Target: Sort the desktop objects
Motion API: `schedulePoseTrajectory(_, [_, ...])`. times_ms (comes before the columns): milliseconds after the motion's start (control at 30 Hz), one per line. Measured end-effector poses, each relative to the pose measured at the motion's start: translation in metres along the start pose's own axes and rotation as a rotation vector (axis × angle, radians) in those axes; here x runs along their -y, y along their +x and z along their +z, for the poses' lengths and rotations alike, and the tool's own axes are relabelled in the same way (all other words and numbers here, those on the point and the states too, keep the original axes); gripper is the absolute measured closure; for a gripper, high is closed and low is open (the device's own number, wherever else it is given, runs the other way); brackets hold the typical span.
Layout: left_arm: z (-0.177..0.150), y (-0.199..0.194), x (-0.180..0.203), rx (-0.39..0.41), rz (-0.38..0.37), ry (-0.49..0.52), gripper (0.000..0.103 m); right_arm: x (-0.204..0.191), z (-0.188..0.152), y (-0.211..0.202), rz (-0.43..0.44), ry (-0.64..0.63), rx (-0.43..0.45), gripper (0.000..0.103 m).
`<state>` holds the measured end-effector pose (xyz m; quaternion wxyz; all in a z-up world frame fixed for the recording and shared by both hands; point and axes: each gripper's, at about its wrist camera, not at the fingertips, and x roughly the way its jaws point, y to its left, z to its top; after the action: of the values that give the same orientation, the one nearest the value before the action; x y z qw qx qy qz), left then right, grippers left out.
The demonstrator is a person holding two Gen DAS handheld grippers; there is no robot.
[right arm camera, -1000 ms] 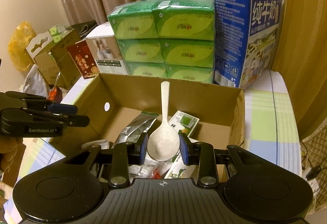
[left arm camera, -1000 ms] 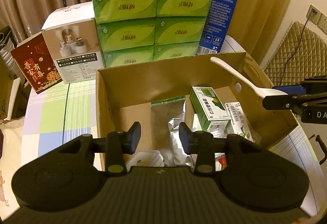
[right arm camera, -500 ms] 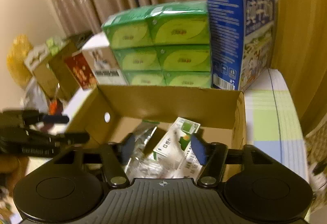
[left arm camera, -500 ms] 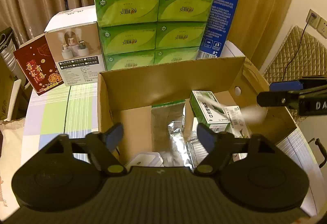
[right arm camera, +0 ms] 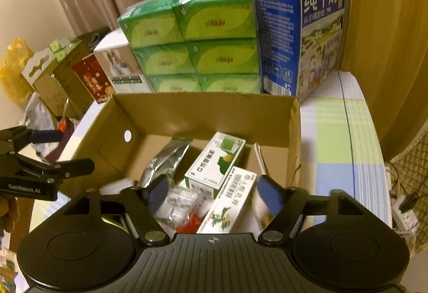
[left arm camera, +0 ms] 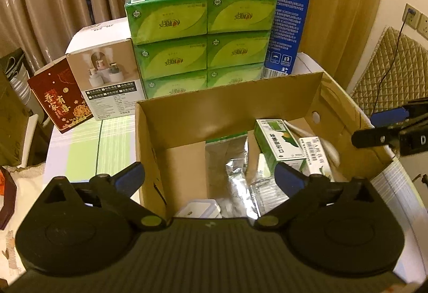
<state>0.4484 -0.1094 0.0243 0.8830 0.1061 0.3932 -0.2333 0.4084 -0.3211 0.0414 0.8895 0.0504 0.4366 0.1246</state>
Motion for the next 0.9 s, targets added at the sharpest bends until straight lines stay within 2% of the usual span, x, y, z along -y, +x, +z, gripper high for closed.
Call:
schedulePoseTrajectory(233, [-0.004,-0.012,0.003,0.013,0.007,-0.007,0.002,-0.003,-0.002,-0.010,-0.035,-0.003,-0.013,0.002])
schedulePoseTrajectory(500, [-0.010,-0.026,-0.001,-0.009,0.007,-0.064,0.002,-0.014,-0.004,-0.023,-0.055,-0.021,-0.036,0.002])
schedulePoseTrajectory(700, [-0.017,-0.042,-0.001,-0.005,0.015,-0.103,0.002,-0.024,-0.009,-0.042,-0.027,-0.055,-0.003,0.002])
schedulePoseTrajectory(900, [-0.023,-0.060,-0.001,0.008,0.008,-0.152,0.002,-0.033,-0.015,-0.055,-0.085,-0.118,-0.005,0.002])
